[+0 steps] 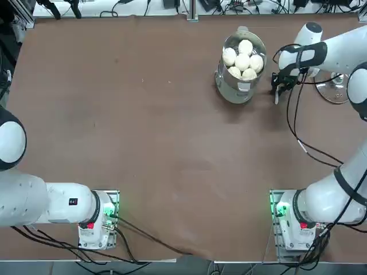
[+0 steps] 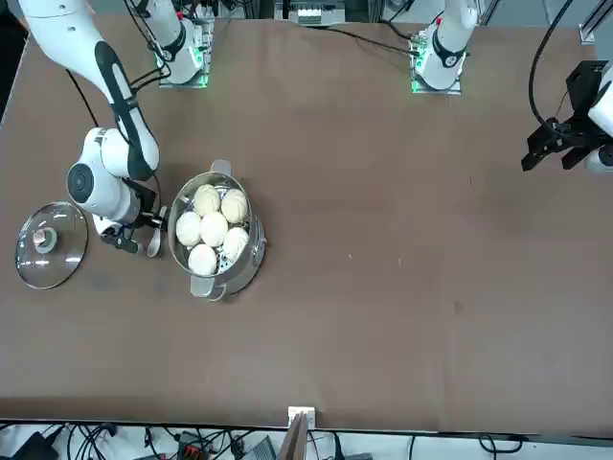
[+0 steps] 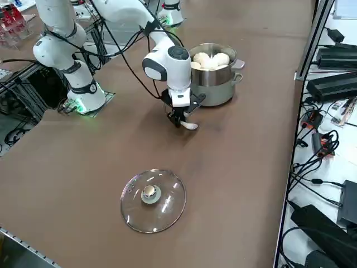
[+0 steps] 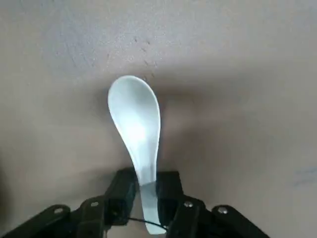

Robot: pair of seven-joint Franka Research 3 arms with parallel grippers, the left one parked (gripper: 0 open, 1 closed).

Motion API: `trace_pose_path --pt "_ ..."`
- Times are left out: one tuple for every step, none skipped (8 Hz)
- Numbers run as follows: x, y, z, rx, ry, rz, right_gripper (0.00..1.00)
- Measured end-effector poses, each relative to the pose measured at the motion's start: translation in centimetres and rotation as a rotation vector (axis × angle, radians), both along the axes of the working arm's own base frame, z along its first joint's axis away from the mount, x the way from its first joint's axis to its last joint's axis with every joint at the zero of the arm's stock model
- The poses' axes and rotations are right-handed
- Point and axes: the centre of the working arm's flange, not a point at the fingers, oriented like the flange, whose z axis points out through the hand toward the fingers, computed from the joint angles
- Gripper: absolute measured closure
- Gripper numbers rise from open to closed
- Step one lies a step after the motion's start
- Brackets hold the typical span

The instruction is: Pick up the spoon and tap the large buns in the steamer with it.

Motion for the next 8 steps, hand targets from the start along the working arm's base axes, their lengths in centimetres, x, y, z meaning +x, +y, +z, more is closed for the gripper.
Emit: trace_pose_path --pt "0.01 -0.02 0.02 0.0 0.0 0.0 0.71" --pt "0.01 -0.03 0.02 0.0 0.0 -0.001 0.73" --pt "0.01 -0.05 0.03 0.0 0.0 -0.001 0.73" --pt "0.01 -0.07 0.04 0.0 0.0 -0.001 0.74" --pt "0.01 -0.09 0.04 0.0 0.0 -0.002 0.75" --pt "0.01 -0.12 0.05 -0.001 0.0 -0.002 0.76" --pt "0.0 -0.17 0.07 0.0 0.0 -0.003 0.78" --pt "0.0 -0.21 0.08 -0.001 0.001 -0.004 0.8"
